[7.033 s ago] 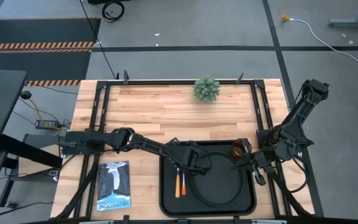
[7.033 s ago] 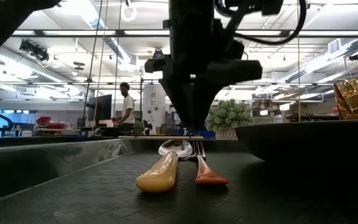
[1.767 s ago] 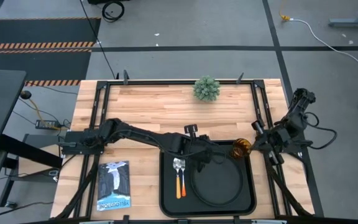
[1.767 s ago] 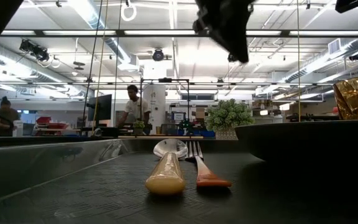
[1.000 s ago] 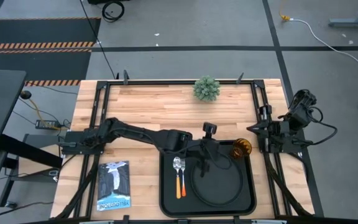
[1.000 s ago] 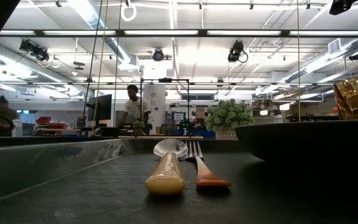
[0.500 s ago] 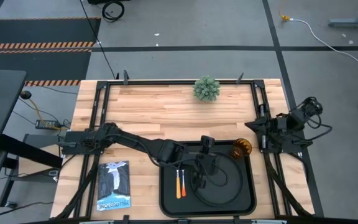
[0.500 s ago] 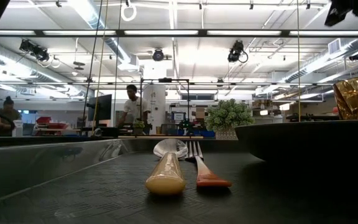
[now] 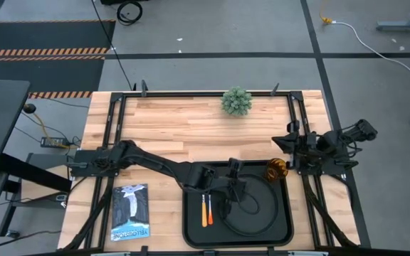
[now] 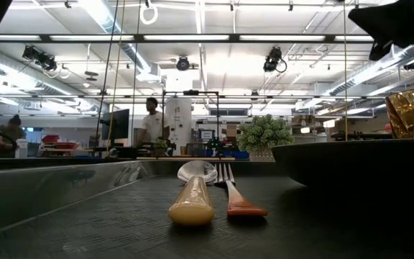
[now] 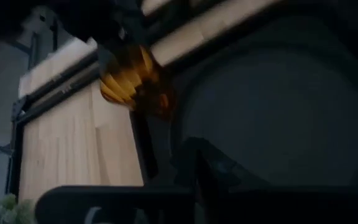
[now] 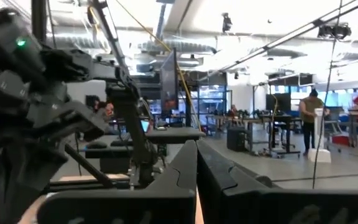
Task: Pick and place plate/cup/fork/spoon on tray
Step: Put the yellow spoon to the left orange fork on the black tray
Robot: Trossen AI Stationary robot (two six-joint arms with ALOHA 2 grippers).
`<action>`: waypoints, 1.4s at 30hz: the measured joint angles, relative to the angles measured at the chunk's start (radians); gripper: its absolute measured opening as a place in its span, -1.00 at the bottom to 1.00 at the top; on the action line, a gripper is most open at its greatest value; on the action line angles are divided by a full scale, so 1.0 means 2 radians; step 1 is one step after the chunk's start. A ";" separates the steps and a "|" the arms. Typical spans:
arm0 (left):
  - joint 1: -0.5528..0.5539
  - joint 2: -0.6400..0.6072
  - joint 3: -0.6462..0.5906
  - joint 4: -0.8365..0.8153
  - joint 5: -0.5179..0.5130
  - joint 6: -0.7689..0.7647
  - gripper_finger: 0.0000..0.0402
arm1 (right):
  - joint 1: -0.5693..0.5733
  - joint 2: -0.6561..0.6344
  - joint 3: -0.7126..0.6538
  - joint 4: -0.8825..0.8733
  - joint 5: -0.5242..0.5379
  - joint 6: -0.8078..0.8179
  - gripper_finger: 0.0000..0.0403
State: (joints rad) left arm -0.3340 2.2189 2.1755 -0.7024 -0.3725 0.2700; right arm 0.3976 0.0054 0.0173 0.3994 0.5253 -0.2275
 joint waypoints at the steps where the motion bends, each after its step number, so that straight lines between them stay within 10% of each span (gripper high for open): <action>1: 0.000 0.000 -0.005 -0.004 0.000 0.002 -0.97 | -0.005 0.000 -0.004 0.002 -0.001 0.003 -0.98; 23: 0.000 0.000 -0.025 -0.068 0.025 -0.066 -0.98 | -0.186 0.000 -0.006 -0.028 -0.131 0.047 -0.98; 42: -0.030 -0.061 -0.253 -0.021 -0.006 -0.151 -0.98 | -0.190 0.000 -0.006 -0.029 -0.036 0.071 -0.94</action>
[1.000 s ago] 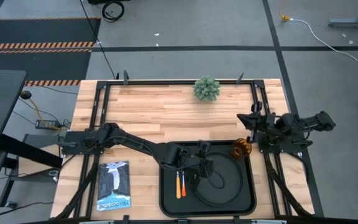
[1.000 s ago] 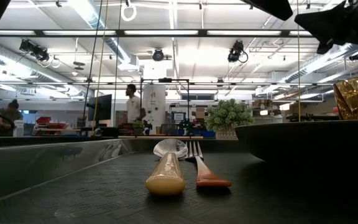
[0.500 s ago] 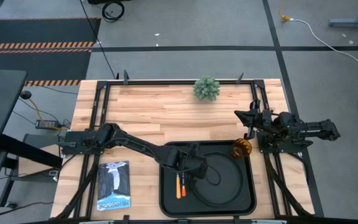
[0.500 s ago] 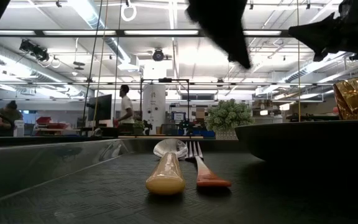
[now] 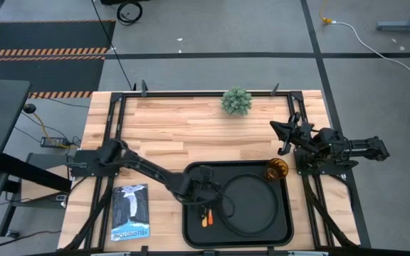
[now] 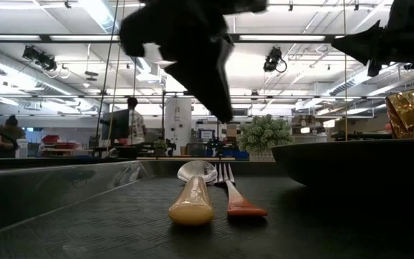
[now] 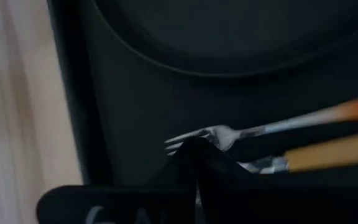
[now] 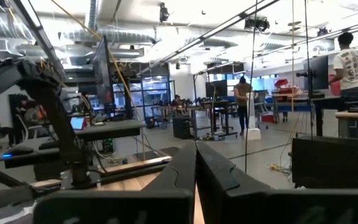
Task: Pick and place plate/cup/fork/spoon on tray
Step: Put the yellow spoon to the left orange fork on the black tray
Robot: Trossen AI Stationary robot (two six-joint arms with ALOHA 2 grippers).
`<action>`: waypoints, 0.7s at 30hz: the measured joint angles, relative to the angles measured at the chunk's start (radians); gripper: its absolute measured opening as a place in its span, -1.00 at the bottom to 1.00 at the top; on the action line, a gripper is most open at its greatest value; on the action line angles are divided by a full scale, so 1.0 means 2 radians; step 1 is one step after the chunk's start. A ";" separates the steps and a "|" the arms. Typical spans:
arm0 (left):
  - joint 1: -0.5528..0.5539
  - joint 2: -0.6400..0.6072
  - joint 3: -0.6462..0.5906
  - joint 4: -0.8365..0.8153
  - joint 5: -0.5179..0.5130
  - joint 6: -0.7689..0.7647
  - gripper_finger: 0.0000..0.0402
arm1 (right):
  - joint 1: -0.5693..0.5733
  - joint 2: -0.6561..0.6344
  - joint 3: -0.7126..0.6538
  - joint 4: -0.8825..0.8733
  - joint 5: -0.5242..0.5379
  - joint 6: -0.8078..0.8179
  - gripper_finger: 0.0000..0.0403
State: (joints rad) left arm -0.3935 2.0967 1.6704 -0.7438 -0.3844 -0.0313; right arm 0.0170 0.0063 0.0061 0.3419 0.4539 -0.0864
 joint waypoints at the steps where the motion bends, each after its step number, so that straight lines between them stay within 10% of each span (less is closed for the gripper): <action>1: 0.002 -0.016 -0.022 0.017 0.000 0.009 -0.98 | 0.000 0.000 0.000 0.000 0.000 0.000 -0.94; 21: 0.006 -0.129 -0.251 0.275 0.096 -0.059 -0.95 | 0.000 0.000 0.000 0.006 -0.001 0.003 -0.93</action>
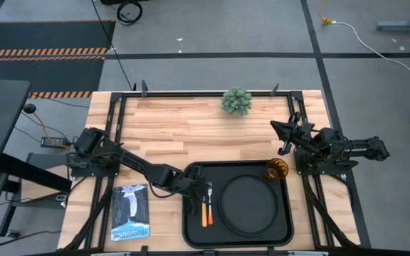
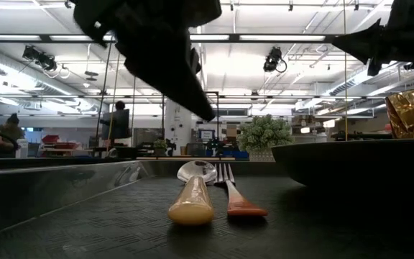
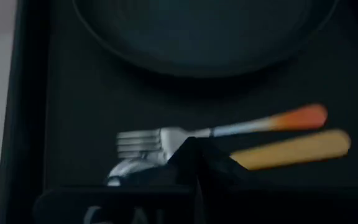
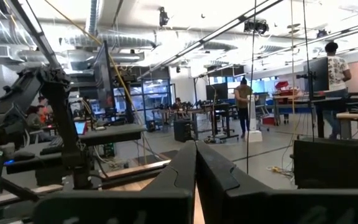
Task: Pick and place plate/cup/fork/spoon on tray
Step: Put the yellow spoon to the left orange fork on the black tray
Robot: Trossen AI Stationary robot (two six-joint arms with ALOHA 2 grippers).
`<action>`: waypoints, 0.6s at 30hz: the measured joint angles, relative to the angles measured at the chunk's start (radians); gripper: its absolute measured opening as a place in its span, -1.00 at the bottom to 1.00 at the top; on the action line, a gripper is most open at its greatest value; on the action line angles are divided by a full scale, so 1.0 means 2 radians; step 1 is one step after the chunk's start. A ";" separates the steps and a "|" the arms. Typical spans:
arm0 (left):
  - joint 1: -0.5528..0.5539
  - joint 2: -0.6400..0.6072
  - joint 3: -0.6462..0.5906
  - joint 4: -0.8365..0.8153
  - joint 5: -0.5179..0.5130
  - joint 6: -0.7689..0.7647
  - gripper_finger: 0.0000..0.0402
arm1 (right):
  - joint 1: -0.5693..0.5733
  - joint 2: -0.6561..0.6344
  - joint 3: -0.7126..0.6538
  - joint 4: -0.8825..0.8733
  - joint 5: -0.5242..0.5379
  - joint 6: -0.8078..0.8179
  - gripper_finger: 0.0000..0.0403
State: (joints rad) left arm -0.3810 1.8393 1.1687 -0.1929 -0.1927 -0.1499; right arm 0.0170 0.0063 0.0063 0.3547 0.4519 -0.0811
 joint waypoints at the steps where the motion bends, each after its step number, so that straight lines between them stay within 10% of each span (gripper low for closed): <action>1: -0.003 0.000 0.000 0.007 0.000 -0.005 -0.95 | 0.000 0.000 0.000 0.002 0.000 0.000 -0.93; 18: -0.030 0.067 0.001 0.100 0.000 -0.035 -0.96 | 0.000 0.000 0.000 0.006 0.000 0.000 -0.93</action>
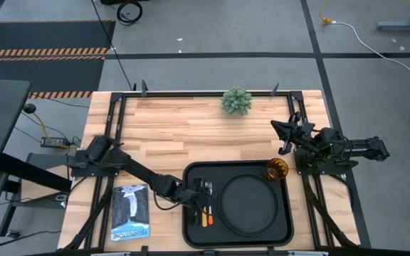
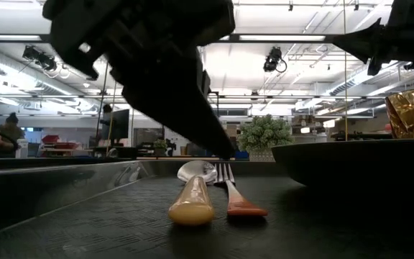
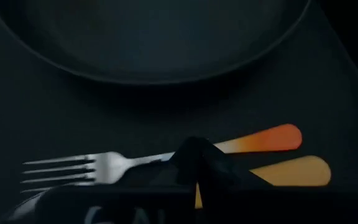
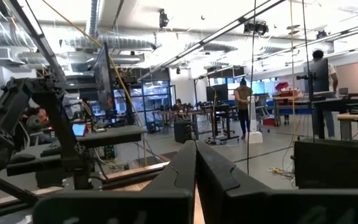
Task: Pick and place plate/cup/fork/spoon on tray
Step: Put the yellow spoon to the left orange fork on the black tray
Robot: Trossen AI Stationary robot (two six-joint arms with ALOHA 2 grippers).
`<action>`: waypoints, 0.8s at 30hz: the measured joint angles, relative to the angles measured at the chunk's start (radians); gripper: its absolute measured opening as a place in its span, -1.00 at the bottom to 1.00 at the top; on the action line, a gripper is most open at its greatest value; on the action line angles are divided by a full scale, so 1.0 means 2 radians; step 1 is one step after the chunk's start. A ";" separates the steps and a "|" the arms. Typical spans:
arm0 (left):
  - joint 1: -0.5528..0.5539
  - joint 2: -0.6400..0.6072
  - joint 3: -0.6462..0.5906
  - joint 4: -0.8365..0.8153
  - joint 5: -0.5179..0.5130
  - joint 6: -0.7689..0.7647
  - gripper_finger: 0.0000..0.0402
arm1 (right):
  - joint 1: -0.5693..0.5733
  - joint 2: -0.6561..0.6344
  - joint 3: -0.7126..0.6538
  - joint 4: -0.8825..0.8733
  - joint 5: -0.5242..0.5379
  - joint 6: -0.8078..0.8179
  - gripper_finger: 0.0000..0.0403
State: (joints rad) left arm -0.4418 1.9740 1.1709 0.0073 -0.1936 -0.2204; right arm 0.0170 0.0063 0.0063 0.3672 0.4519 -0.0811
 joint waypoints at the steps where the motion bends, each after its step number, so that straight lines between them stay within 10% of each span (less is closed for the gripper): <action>1: 0.000 0.003 0.000 0.002 0.000 -0.001 -0.96 | 0.000 0.000 0.000 0.000 0.000 0.000 -0.93; 24: 0.007 0.013 0.000 -0.029 -0.006 -0.006 -0.96 | 0.000 0.000 0.000 0.000 0.000 0.000 -0.93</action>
State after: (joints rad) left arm -0.4282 1.9995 1.1709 -0.0509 -0.2054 -0.2317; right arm 0.0170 0.0063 0.0063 0.3672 0.4519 -0.0811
